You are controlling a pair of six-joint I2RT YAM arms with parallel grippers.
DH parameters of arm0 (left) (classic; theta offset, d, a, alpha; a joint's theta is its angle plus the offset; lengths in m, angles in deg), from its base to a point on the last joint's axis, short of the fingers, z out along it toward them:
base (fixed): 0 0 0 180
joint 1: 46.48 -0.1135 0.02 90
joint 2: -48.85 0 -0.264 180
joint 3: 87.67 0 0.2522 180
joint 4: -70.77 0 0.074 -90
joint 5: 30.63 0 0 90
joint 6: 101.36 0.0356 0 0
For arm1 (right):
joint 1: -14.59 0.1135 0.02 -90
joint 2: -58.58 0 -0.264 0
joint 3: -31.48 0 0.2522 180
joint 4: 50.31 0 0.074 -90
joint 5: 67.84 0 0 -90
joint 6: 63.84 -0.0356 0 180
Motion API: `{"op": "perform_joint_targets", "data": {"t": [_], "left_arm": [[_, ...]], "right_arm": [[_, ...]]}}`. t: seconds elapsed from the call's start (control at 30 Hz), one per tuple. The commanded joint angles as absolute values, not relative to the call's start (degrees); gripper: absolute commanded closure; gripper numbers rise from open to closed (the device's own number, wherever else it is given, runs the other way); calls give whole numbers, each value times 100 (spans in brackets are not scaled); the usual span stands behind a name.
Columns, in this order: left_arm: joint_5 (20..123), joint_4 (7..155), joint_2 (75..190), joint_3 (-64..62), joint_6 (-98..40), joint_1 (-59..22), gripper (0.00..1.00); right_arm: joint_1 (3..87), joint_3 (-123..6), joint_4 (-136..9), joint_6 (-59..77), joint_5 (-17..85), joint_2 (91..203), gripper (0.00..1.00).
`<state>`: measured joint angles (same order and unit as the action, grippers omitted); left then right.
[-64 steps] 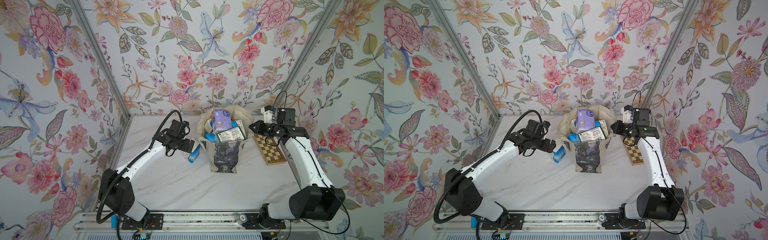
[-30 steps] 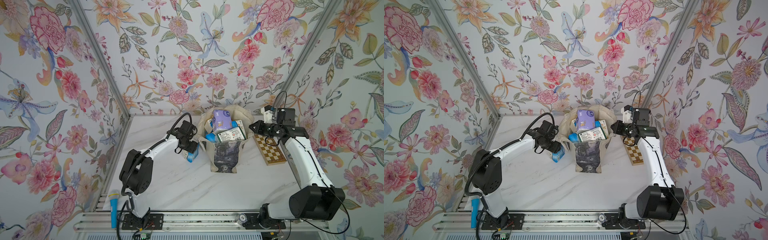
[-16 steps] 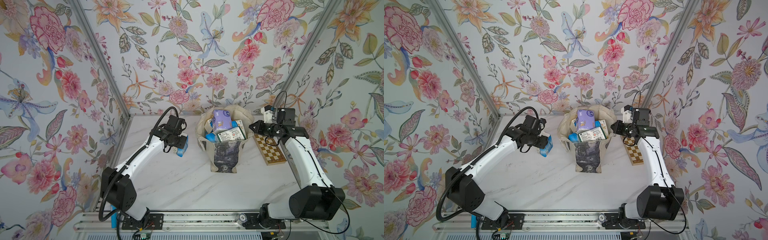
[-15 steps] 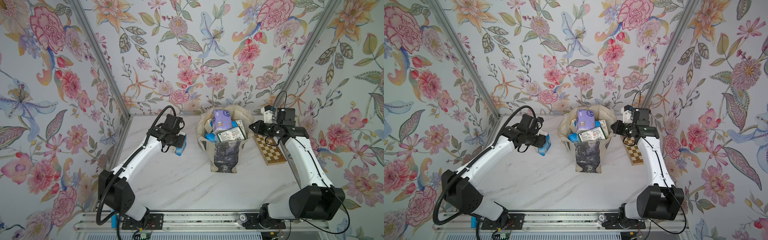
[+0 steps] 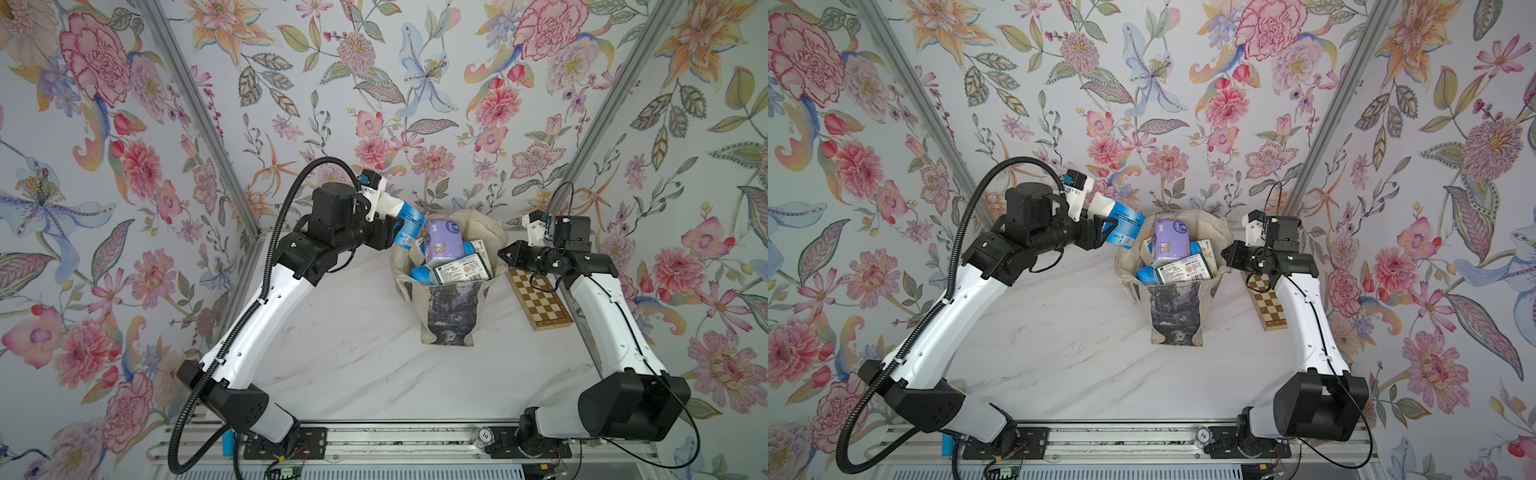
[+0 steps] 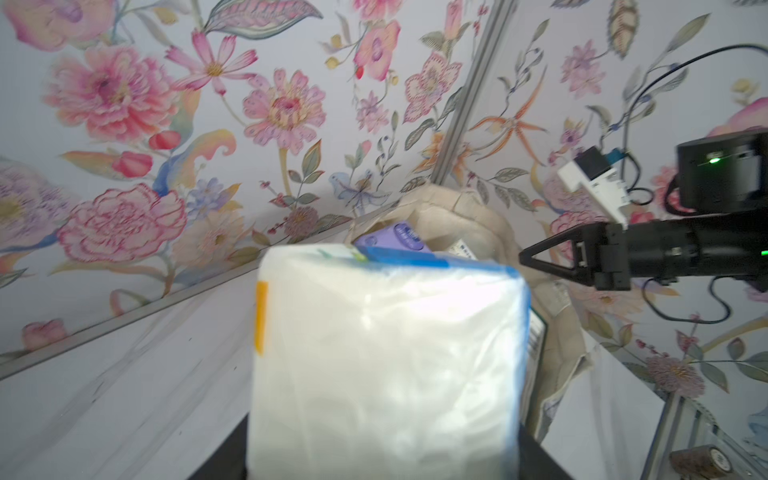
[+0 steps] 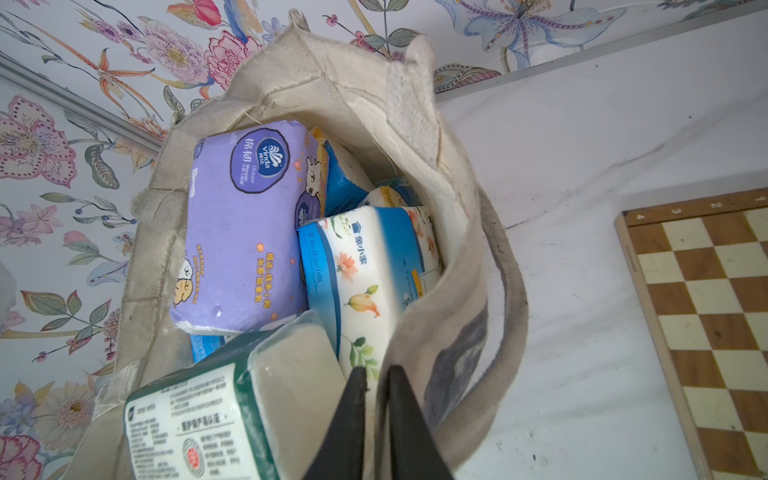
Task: Put tissues into the canvas bag
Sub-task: Place the pack of facial tissues in the canvas bag.
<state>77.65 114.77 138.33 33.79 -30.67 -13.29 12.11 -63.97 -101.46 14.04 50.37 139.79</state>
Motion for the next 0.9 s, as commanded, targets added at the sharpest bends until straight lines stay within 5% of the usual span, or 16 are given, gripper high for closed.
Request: {"op": "perform_joint_targets", "data": {"t": [0.0,0.33,0.87], "left_arm": [[8691,10496,14500,3857,-3283,-1101,35],[8504,11196,16979,6705,-3028,-395,35],[8162,9781,17628,5920,-3748,-394,34]], "right_arm": [[1291,-6436,-10068,1333,5075,13873,86],[1345,-6476,-10070,1364,5021,13924,86],[1266,-6464,-10054,1436,5011,14049,86]]}}
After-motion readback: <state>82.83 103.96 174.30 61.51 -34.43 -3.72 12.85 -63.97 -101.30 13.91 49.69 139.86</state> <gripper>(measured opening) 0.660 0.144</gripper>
